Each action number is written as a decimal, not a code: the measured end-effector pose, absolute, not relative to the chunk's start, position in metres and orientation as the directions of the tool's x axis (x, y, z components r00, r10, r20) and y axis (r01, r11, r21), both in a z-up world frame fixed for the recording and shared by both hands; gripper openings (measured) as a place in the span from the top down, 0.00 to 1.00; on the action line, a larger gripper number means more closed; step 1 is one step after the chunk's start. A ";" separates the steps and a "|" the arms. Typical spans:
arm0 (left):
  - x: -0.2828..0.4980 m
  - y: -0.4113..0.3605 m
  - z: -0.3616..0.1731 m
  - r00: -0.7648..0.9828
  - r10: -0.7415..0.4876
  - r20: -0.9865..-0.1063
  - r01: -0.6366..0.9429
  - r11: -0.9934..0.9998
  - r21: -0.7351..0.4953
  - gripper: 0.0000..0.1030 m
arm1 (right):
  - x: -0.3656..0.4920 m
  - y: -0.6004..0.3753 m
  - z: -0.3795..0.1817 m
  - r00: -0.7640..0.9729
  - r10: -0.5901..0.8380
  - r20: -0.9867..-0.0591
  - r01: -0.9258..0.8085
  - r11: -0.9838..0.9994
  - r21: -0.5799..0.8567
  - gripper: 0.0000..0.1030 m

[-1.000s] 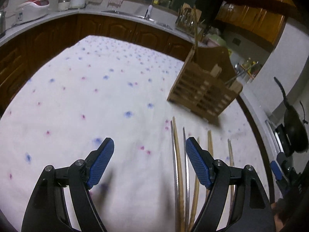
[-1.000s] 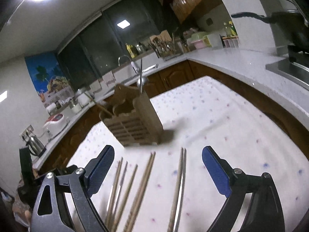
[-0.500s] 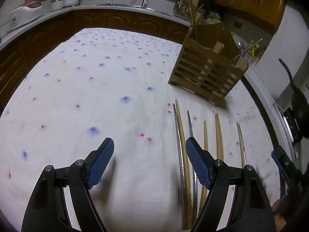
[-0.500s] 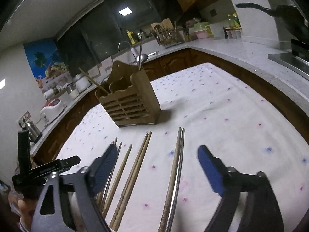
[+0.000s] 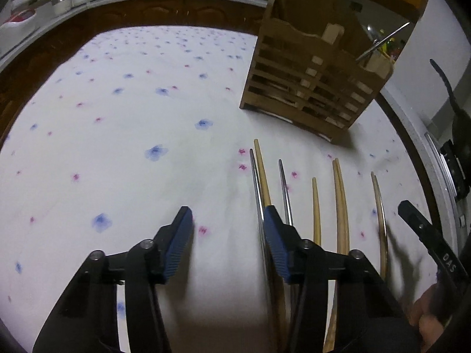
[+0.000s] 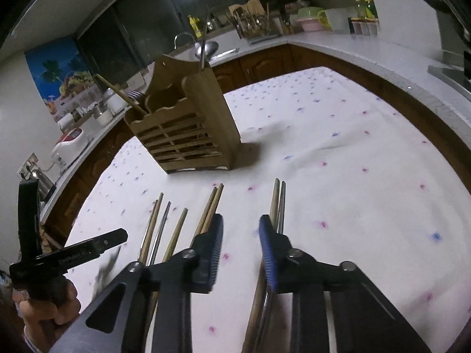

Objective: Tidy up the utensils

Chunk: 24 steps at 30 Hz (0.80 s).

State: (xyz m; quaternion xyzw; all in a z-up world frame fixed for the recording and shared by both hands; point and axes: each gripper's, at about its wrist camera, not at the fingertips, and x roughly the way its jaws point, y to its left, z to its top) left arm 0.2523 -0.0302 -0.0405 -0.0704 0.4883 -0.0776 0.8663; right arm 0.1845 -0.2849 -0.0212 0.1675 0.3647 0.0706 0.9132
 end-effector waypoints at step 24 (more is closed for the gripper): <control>0.302 -0.043 -0.052 0.458 -0.270 -0.847 0.149 0.962 -0.227 0.71 | 0.229 -0.285 -0.042 0.650 0.197 -0.734 0.025 0.960 0.280 0.86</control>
